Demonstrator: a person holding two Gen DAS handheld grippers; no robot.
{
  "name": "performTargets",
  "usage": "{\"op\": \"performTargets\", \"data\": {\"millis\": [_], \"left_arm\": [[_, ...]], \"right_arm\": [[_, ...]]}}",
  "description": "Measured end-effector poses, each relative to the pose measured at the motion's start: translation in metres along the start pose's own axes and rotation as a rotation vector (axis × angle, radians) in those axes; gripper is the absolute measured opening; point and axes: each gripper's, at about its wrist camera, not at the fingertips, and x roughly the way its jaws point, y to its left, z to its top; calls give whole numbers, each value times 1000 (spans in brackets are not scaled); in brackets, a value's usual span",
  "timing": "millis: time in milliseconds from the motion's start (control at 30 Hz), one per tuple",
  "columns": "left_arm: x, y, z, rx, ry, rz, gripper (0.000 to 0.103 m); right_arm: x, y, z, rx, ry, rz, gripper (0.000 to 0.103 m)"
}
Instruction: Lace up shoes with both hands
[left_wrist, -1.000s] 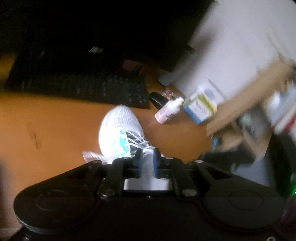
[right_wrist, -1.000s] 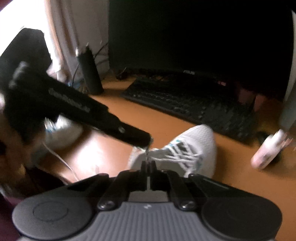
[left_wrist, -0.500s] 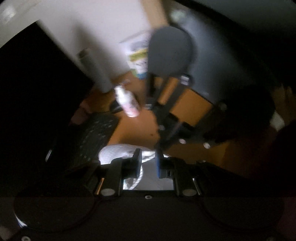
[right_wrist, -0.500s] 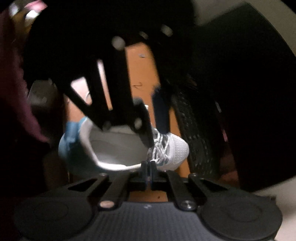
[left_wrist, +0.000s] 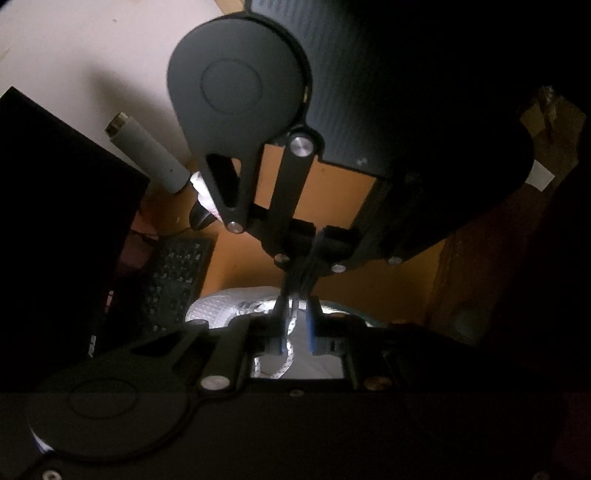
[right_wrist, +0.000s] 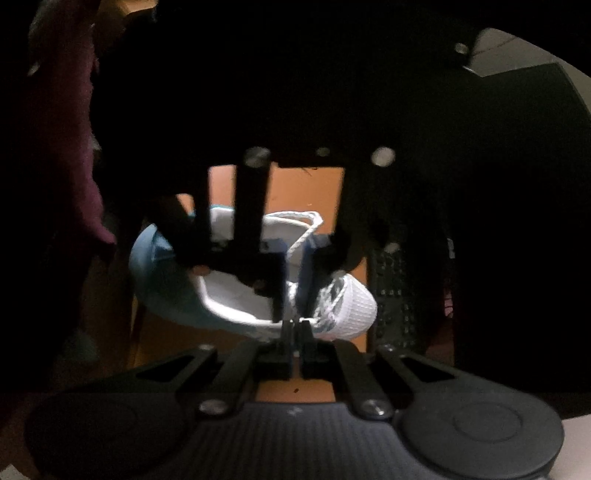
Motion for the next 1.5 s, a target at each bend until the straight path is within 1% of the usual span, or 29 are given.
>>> {"op": "performTargets", "data": {"millis": [33,100,200,233,300,333,367,400,467,533,567,600,633,667,700,733,800,833,867,933,1100,1200,1333,1500], "left_arm": [[0,1,0,-14,0,1,1],[1,2,-2,-22,-2,10,1],[2,7,-14,-88,-16,43,0],[0,8,-18,-111,-18,55,0],[0,22,-28,-219,-21,97,0],[0,31,-34,-279,-25,132,0],[2,37,-39,-325,-29,157,0],[4,42,-44,-364,-33,173,0],[7,46,-50,-434,-55,191,0],[8,43,-51,-428,-61,176,0],[9,40,-50,-418,-63,166,0],[9,38,-50,-408,-64,155,0],[10,36,-50,-398,-65,145,0],[11,33,-50,-388,-66,134,0],[11,31,-50,-377,-67,123,0],[12,29,-50,-367,-69,113,0],[13,24,-50,-347,-71,92,0],[14,22,-50,-336,-72,81,0],[16,21,-50,-329,-65,75,0],[21,19,-51,-319,-40,69,0],[34,16,-51,-293,21,52,0],[36,17,-51,-314,33,34,0],[42,16,-47,-299,45,32,0],[42,13,-44,-291,57,39,0]], "right_arm": [[0,0,0,-1,2,2,3],[0,0,0,-1,3,-6,3],[-1,0,0,17,4,-21,3],[-1,0,0,25,3,-31,6],[-2,-2,-2,87,3,-36,23],[-3,-5,-5,142,5,-38,41],[-5,-8,-10,241,-1,-31,46],[-5,-10,-14,292,-7,-23,46],[-3,-23,-29,576,-30,20,43],[-1,-38,-36,840,-62,52,43],[0,-43,-45,987,-88,73,43],[4,-43,-51,1066,-105,87,43],[6,-46,-59,1192,-139,109,42],[7,-49,-68,1327,-182,126,38],[10,-51,-72,1393,-194,133,35],[11,-50,-73,1413,-190,136,31],[16,-45,-62,1418,-181,120,29],[18,-44,-61,1426,-178,122,25],[22,-46,-65,1435,-178,123,19],[23,-40,-74,1455,-184,128,16],[25,-34,-81,1476,-200,162,16],[26,-29,-83,1479,-215,174,16],[28,-28,-88,1487,-258,204,16],[27,-26,-84,1424,-304,225,16]]}}
